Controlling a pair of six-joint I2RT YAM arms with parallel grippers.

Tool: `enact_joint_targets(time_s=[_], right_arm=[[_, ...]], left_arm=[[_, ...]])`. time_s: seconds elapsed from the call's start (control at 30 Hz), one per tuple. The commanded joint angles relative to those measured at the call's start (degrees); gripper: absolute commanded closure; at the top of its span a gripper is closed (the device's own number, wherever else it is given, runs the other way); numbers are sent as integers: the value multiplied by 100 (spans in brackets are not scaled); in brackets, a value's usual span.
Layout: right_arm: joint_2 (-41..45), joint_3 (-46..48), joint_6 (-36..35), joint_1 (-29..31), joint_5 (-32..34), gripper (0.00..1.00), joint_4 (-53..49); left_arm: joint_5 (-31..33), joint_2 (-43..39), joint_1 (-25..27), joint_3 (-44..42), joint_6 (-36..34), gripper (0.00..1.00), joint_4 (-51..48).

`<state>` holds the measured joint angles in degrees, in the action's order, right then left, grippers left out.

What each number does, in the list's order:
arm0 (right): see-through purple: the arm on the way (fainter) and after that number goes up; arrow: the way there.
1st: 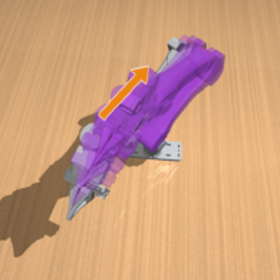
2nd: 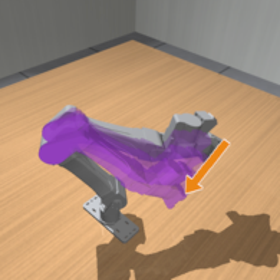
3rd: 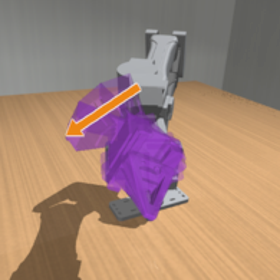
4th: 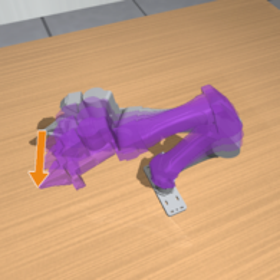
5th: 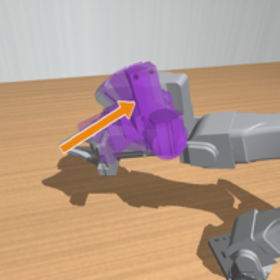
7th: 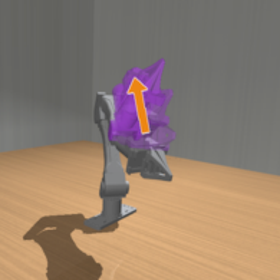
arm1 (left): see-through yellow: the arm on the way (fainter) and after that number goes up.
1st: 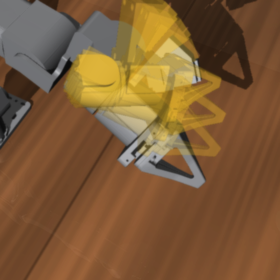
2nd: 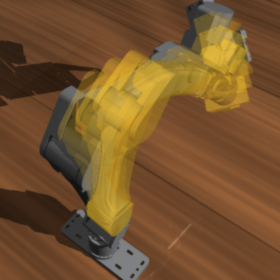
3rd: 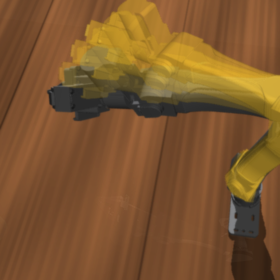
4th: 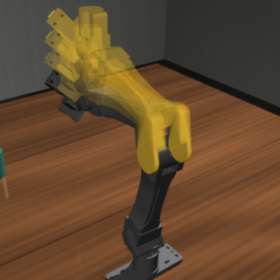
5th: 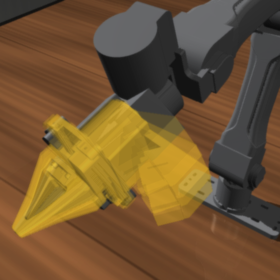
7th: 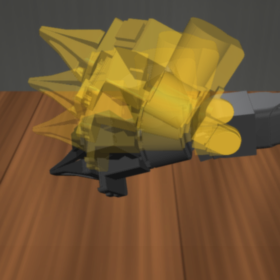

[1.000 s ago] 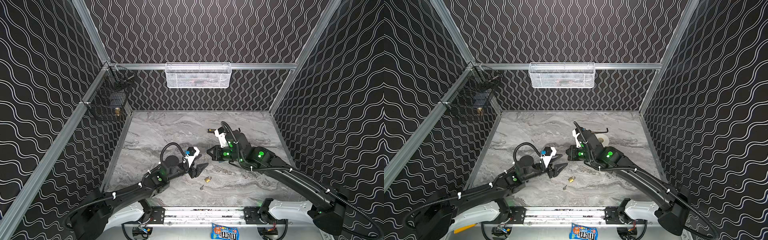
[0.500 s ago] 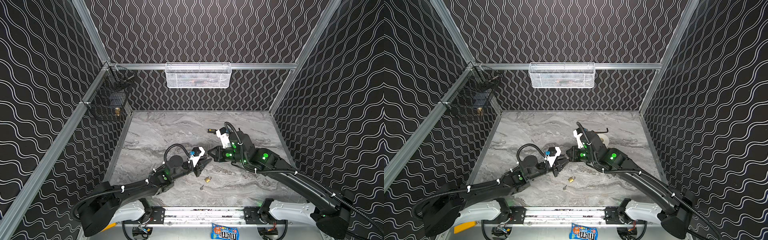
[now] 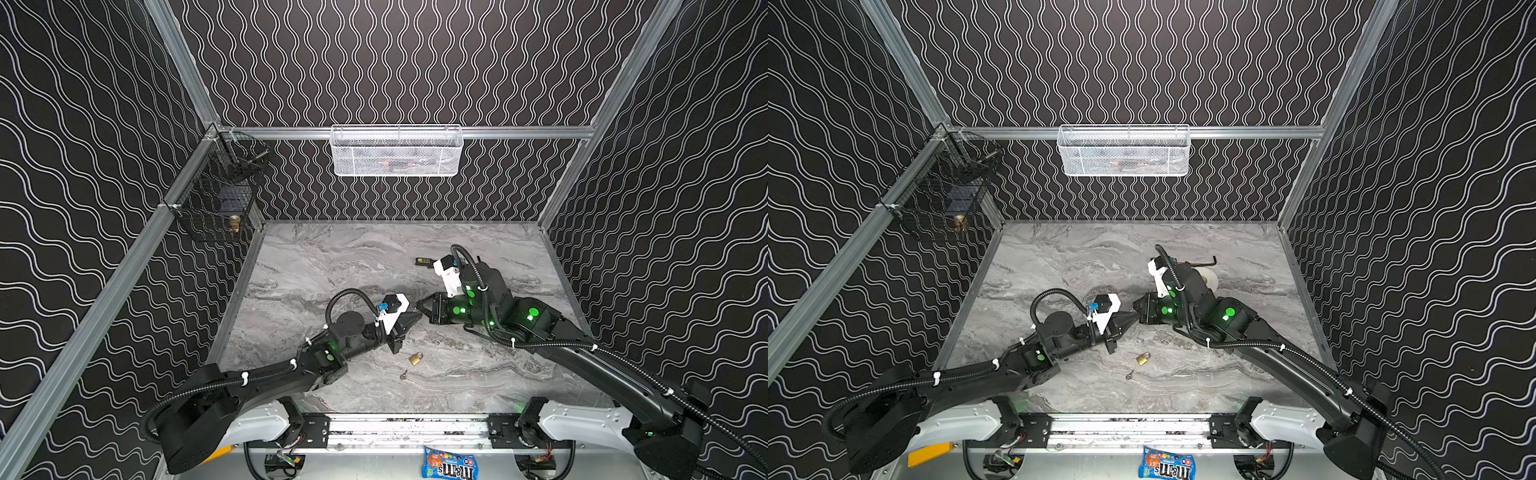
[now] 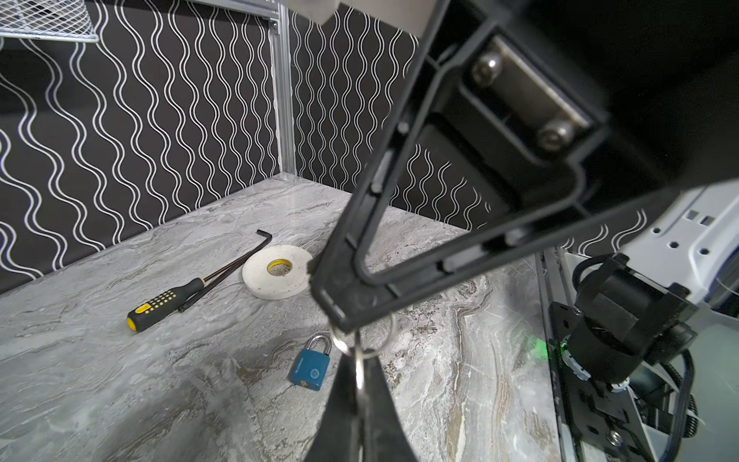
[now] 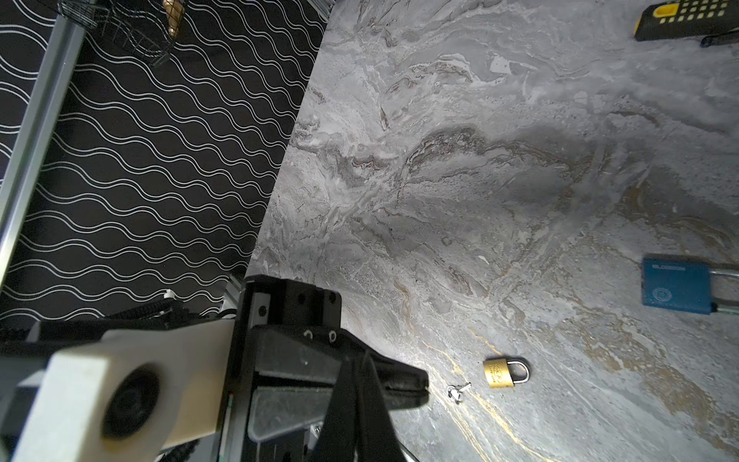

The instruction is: Unlock with the key

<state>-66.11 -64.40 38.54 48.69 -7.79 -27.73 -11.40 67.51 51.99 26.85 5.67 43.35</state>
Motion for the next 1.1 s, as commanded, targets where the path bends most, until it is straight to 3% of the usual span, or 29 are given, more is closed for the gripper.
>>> enact_joint_targets(time_s=[0.0,0.07,0.17,0.33,0.5,0.7,1.07], right_arm=[[41,-10,-103,-29,93,86,184],[42,-26,-167,-76,118,82,157],[97,15,-210,-233,1,62,147],[282,431,-407,-973,-1251,52,646],[564,954,-869,-1077,-1879,42,1334],[623,1414,-939,-1074,-2574,40,2156],[711,1920,-1096,-1046,-2905,43,2901]], left_arm=[[-202,-48,4,140,-8,100,-155],[-248,-101,4,213,130,100,-445],[-281,-221,4,329,338,100,-964],[-387,-408,-4,635,674,100,-2206],[-403,-582,-4,755,867,100,-2706],[-699,-638,-4,983,926,100,-2894],[-780,-563,-4,967,1013,100,-2648]])
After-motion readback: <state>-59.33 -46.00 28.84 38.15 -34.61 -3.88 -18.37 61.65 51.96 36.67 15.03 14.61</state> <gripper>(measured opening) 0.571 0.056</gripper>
